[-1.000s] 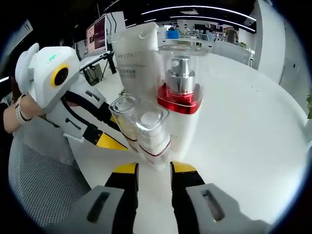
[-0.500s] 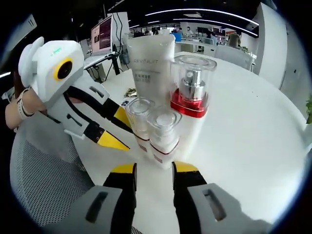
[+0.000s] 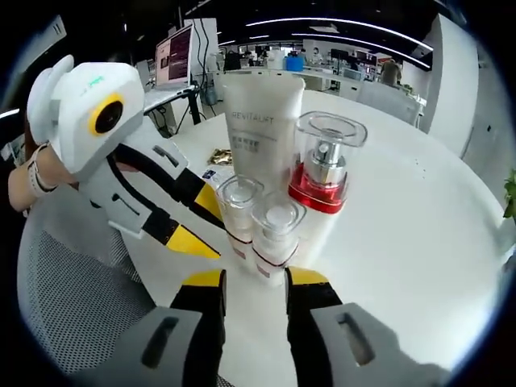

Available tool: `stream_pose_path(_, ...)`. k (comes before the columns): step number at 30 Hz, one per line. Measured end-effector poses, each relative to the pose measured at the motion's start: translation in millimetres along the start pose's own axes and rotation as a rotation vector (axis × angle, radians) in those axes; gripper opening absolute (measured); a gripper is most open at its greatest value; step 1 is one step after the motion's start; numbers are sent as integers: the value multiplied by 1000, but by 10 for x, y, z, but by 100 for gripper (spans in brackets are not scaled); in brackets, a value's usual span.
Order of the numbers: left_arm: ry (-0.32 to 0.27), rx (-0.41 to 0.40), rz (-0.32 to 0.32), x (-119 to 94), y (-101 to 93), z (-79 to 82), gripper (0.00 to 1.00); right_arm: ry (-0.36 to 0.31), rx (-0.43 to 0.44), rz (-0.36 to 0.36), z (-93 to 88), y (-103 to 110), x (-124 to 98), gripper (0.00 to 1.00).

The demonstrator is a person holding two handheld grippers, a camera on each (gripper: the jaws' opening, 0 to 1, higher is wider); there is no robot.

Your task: Arrange the skincare products in the storage area until every visible bottle or jar stands upright without overlapping.

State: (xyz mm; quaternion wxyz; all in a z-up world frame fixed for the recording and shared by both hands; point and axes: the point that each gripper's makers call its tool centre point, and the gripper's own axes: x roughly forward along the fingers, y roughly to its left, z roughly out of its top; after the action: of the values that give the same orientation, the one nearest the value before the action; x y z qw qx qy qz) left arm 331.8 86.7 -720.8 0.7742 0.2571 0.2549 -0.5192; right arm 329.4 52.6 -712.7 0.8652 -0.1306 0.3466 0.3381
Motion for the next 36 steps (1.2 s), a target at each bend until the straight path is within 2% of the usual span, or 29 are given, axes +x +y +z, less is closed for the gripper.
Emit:
stream_pose_path(13, -1, -24, 37, -112, 65, -33, 15, -7, -36, -30, 53, -40, -114, 31)
stream_pose_path(20, 10, -82, 63, -245, 98, -104, 25, -25, -46, -50, 106, -41, -189, 41)
stream_pose_path(25, -16, -128, 77, -370, 125, -83, 29, -35, -46, -58, 119, -25, -228, 50)
stream_pose_path(30, -62, -206, 92, -536, 168, -38, 36, -59, -53, -65, 177, 17, -328, 61)
stream_pose_path(36, -67, -233, 122, -693, 197, -57, 45, -80, -76, -62, 257, 51, -397, 71)
